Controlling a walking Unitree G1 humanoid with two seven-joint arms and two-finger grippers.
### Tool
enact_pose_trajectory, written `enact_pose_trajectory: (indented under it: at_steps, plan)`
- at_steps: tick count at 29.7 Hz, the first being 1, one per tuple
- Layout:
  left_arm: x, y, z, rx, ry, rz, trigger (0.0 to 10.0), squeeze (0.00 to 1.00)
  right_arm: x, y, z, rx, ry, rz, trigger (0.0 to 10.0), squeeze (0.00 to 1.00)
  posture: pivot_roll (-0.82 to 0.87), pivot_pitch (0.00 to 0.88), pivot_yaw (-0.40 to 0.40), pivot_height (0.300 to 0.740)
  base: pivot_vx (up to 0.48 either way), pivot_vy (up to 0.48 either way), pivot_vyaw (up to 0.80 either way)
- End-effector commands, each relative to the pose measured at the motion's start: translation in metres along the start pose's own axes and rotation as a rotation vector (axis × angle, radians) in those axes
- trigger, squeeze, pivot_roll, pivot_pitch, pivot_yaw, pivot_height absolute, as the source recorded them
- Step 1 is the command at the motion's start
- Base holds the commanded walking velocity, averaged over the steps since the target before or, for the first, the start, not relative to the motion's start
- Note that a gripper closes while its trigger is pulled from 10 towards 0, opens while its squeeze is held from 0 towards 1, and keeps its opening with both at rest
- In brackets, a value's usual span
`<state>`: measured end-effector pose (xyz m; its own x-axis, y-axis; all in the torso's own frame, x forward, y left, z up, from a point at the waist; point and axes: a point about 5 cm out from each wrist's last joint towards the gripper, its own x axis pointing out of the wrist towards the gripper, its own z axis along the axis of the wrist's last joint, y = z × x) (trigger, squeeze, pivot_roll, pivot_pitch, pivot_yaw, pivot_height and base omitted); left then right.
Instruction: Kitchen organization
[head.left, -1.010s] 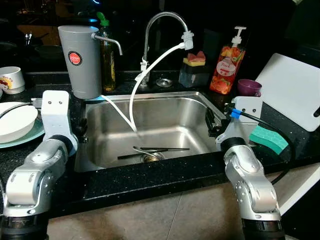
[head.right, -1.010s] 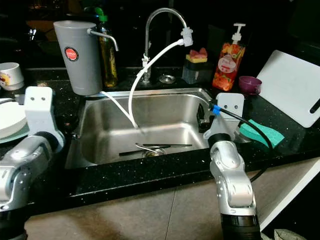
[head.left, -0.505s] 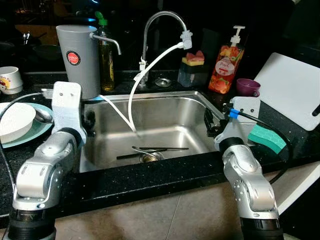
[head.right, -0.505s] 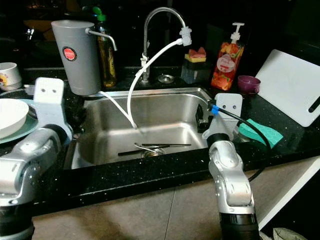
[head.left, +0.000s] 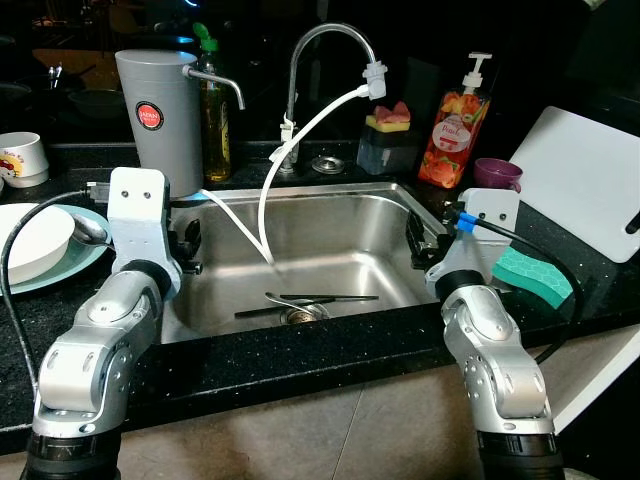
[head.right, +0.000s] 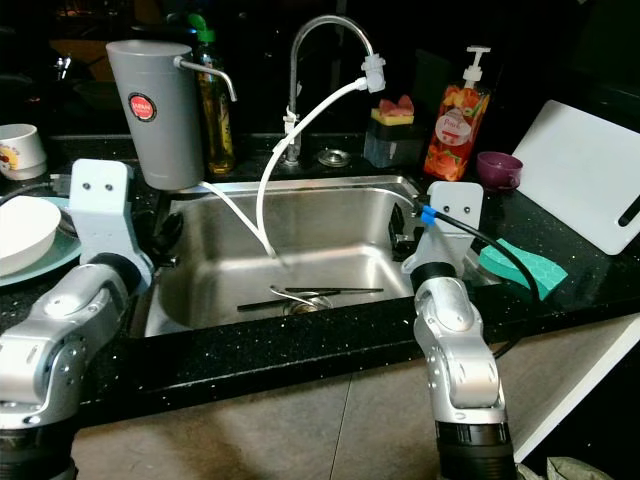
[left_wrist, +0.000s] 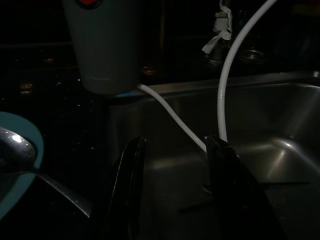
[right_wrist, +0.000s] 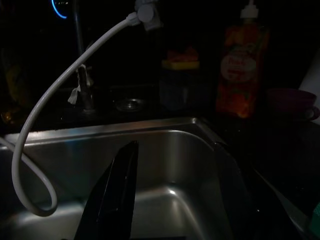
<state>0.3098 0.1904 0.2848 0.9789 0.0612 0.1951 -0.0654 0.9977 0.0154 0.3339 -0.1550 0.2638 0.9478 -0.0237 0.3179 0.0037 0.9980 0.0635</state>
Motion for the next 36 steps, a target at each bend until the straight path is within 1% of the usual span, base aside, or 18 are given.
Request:
enact_pose_trajectory:
  at_steps: [1,5,9,13,14,15,16,18,19,21,24,27,28,30,31,32,34,36]
  plan:
    - [-0.001,0.001,-0.004,0.0,0.007,0.018,10.0,0.0,0.002,-0.001,0.001,0.011,-0.012,-0.014,10.0,0.0,0.16,0.078,-0.082,0.74,0.0,0.0,0.0]
    - [-0.001,0.004,-0.004,-0.01,-0.002,0.053,10.0,0.0,0.002,-0.001,0.002,0.011,-0.012,-0.015,10.0,0.0,0.15,0.085,-0.087,0.74,0.0,0.0,0.0]
    - [-0.003,0.009,-0.007,-0.082,0.009,0.095,10.0,0.0,0.003,-0.002,0.002,0.007,-0.01,-0.015,10.0,0.0,0.16,0.08,-0.095,0.74,0.0,0.0,0.0]
    - [-0.003,0.008,-0.005,-0.061,0.006,0.091,10.0,0.0,0.005,-0.002,0.003,0.004,-0.014,-0.013,10.0,0.0,0.15,0.083,-0.099,0.74,0.0,0.0,0.0]
    - [-0.004,0.008,-0.005,-0.052,0.011,0.099,10.0,0.0,0.006,-0.002,0.003,0.004,-0.016,-0.012,10.0,0.0,0.15,0.083,-0.099,0.74,0.0,0.0,0.0]
    - [-0.004,0.01,-0.006,-0.061,0.017,0.118,10.0,0.0,0.007,-0.001,0.004,0.005,-0.019,-0.01,10.0,0.0,0.14,0.081,-0.097,0.74,0.0,0.0,0.0]
    - [-0.004,0.011,-0.007,-0.074,0.025,0.137,10.0,0.0,0.007,0.0,0.005,0.007,-0.021,-0.009,10.0,0.0,0.14,0.081,-0.096,0.74,0.0,0.0,0.0]
    - [-0.002,0.017,-0.013,-0.126,0.074,0.196,10.0,0.0,0.007,0.002,0.005,0.01,-0.022,-0.008,10.0,0.0,0.14,0.08,-0.091,0.74,0.0,0.0,0.0]
    - [-0.002,0.017,-0.013,-0.126,0.074,0.196,10.0,0.0,0.007,0.002,0.005,0.01,-0.022,-0.008,10.0,0.0,0.14,0.08,-0.091,0.74,0.0,0.0,0.0]
    - [-0.001,0.021,-0.017,-0.142,0.113,0.244,10.0,0.0,0.005,0.002,0.003,0.011,-0.018,-0.011,10.0,0.0,0.14,0.079,-0.084,0.74,0.0,0.0,0.0]
    - [0.0,0.024,-0.017,-0.144,0.121,0.265,10.0,0.0,0.003,0.001,0.002,0.01,-0.014,-0.013,10.0,0.0,0.13,0.083,-0.084,0.74,0.0,0.0,0.0]
    - [0.003,0.025,-0.017,-0.205,0.132,0.288,10.0,0.0,0.003,0.001,0.001,0.01,-0.013,-0.016,10.0,0.0,0.13,0.086,-0.086,0.74,0.0,0.0,0.0]
    - [0.003,0.025,-0.017,-0.205,0.132,0.288,10.0,0.0,0.003,0.001,0.001,0.01,-0.013,-0.016,10.0,0.0,0.13,0.086,-0.086,0.74,0.0,0.0,0.0]
    - [0.006,0.024,-0.022,-0.258,0.16,0.302,10.0,0.0,0.004,0.001,0.001,0.011,-0.013,-0.016,10.0,0.0,0.13,0.085,-0.086,0.74,0.0,0.0,0.0]
    - [0.007,0.023,-0.026,-0.277,0.175,0.311,10.0,0.2,0.004,0.002,0.002,0.011,-0.014,-0.015,10.0,0.0,0.13,0.086,-0.084,0.74,0.0,0.0,0.0]
    - [0.009,0.022,-0.028,-0.294,0.182,0.311,10.0,1.0,0.004,0.002,0.002,0.013,-0.015,-0.014,10.0,0.0,0.13,0.086,-0.084,0.74,0.0,0.0,0.0]
    - [0.01,0.022,-0.03,-0.303,0.193,0.318,10.0,1.0,0.005,0.002,0.002,0.015,-0.016,-0.014,10.0,0.0,0.12,0.087,-0.083,0.74,0.0,0.0,0.0]
    - [0.014,0.022,-0.034,-0.352,0.225,0.346,10.0,1.0,0.005,0.003,0.003,0.02,-0.018,-0.013,10.0,0.0,0.12,0.088,-0.083,0.74,0.0,0.0,0.0]
